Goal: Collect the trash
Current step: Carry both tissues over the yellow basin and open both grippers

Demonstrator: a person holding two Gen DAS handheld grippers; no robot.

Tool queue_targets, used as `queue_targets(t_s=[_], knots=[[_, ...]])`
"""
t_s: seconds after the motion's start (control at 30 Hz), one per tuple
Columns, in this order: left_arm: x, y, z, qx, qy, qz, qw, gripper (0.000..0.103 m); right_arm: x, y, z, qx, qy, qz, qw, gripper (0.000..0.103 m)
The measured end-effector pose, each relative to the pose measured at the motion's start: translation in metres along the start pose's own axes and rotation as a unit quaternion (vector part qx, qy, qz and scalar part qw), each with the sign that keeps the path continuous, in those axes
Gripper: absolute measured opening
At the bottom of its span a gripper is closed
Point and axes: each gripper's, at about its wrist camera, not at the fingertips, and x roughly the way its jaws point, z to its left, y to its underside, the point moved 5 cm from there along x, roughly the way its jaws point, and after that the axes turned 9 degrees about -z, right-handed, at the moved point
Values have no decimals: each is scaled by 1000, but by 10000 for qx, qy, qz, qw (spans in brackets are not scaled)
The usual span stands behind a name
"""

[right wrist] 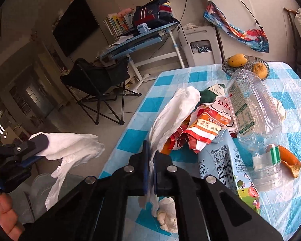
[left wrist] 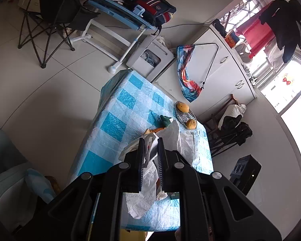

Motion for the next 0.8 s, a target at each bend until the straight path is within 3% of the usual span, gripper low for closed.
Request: queue_targets(t_s=[0.2,0.33,0.6,0.8], knots=[[-2,3,-5,81,86,-1,9999,11,-44,-26,25,-93,-546,-437,9975,5],[-7,4,-5,162,78,-55,9998,11,-72,-19,36,-304,-736,-389,9961,5],[-19,24,-3,298,-18,69,9995,11,-112,61,49,-1158,-808,456,9889,5],[-32,60,-5,550,-129,308,9979,11,-108,140,40,-1427,-707,1409,9771,5]])
